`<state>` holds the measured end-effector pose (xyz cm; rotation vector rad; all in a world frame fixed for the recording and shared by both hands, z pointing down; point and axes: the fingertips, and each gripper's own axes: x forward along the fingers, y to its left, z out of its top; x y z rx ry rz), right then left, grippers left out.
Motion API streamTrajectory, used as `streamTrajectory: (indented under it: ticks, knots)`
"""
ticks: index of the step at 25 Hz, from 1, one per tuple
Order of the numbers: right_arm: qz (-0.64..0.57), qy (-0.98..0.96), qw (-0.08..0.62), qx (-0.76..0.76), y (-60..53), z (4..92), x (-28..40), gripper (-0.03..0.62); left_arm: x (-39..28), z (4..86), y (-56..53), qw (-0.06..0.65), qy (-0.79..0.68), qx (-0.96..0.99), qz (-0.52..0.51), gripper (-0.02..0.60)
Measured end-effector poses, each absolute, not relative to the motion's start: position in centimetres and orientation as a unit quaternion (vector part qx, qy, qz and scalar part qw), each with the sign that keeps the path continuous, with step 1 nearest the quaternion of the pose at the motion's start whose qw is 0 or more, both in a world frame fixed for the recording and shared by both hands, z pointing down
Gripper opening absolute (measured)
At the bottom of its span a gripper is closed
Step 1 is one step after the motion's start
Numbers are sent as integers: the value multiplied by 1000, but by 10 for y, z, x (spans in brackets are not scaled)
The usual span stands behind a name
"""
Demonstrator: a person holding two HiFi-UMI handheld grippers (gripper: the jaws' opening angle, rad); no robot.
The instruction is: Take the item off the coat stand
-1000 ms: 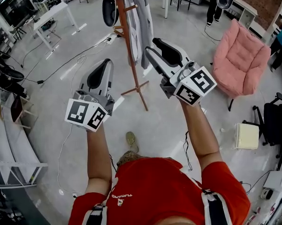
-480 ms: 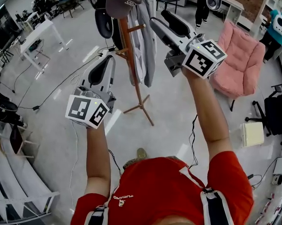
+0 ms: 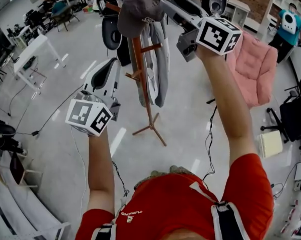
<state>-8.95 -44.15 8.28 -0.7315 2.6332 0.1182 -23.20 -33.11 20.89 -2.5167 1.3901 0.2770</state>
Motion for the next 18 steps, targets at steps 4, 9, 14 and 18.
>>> streamTrajectory:
  ticks: [4, 9, 14, 18]
  knots:
    - [40, 951, 197, -236, -463, 61, -104, 284, -239, 210, -347, 118, 485, -861, 103, 9]
    - [46, 963, 178, -200, -474, 45, -124, 282, -240, 211, -357, 115, 495, -855, 108, 9]
    - [63, 965, 172, -186, -472, 42, -127, 87, -240, 208, -359, 123, 504, -848, 109, 9]
    - [92, 960, 178, -196, -471, 31, -127, 35, -244, 200, -359, 134, 510, -843, 110, 9]
